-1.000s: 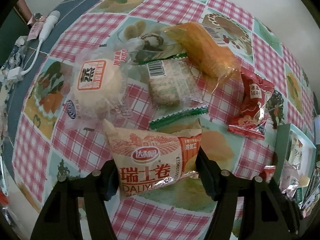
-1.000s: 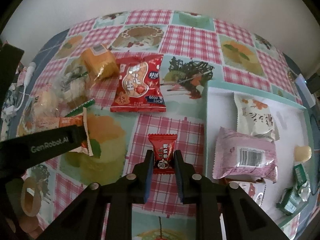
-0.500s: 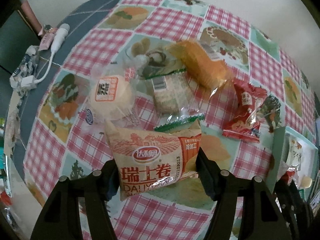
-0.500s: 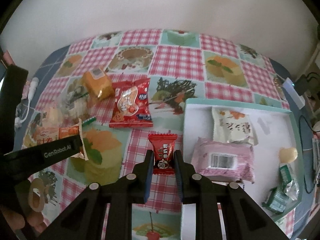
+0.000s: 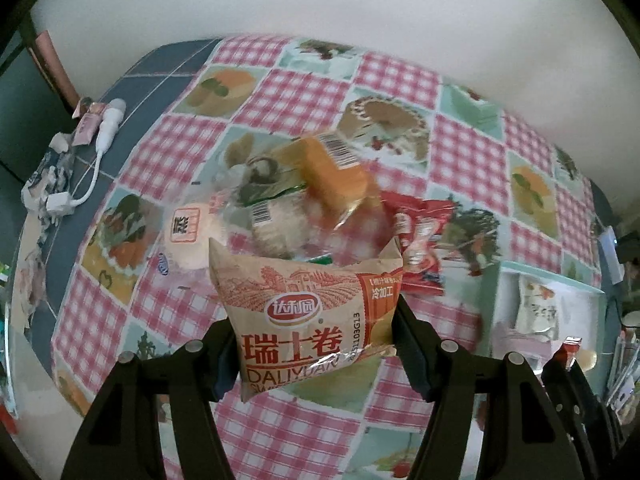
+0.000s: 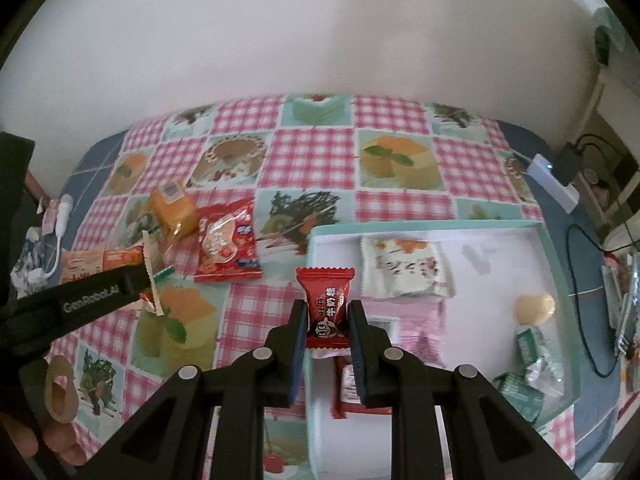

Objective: Organize snacks
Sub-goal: 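Carry the red candy with the right tool while the left tool carries the swiss roll pack over the tray, then open the left tool to drop the swiss roll pack while the right tool drops the candy in the tray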

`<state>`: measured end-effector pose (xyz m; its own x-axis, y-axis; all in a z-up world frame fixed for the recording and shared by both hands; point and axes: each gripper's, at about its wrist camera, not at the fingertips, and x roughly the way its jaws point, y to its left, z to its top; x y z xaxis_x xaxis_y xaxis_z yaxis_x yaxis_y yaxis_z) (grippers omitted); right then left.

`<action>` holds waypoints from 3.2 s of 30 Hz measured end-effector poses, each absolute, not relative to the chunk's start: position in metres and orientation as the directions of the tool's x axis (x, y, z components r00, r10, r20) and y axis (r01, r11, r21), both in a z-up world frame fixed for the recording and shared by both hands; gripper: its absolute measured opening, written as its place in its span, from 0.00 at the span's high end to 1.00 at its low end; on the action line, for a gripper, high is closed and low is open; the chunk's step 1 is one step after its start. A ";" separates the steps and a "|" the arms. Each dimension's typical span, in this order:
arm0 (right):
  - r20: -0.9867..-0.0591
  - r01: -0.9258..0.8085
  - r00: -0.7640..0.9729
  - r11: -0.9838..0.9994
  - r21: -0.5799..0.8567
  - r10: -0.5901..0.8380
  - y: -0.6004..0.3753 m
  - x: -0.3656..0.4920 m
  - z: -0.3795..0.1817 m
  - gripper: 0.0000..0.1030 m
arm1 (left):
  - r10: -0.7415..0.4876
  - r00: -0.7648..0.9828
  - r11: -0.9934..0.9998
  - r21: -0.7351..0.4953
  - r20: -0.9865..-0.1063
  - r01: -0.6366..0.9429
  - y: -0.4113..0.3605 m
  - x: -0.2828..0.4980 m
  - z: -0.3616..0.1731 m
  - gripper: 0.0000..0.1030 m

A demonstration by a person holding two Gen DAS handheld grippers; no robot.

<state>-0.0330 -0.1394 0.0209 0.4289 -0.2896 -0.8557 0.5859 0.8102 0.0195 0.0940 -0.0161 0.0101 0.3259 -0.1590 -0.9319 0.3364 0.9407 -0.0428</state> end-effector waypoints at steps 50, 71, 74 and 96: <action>-0.882 0.816 0.337 0.569 0.100 -0.328 -0.283 -0.154 0.008 0.78 | -0.314 0.202 0.715 -0.091 -0.928 0.694 -0.211 -0.031 -0.001 0.34; -0.896 0.824 0.319 0.558 0.101 -0.308 -0.287 -0.152 0.000 0.79 | -0.274 0.182 0.724 -0.078 -0.944 0.686 -0.209 -0.022 -0.009 0.32; -0.900 0.822 0.314 0.561 0.098 -0.302 -0.287 -0.150 -0.002 0.78 | -0.249 0.198 0.736 -0.052 -0.948 0.675 -0.203 -0.018 -0.009 0.26; -0.917 0.802 0.285 0.593 0.070 -0.278 -0.280 -0.144 -0.009 0.67 | -0.148 0.258 0.783 0.047 -0.955 0.621 -0.167 -0.004 -0.010 0.21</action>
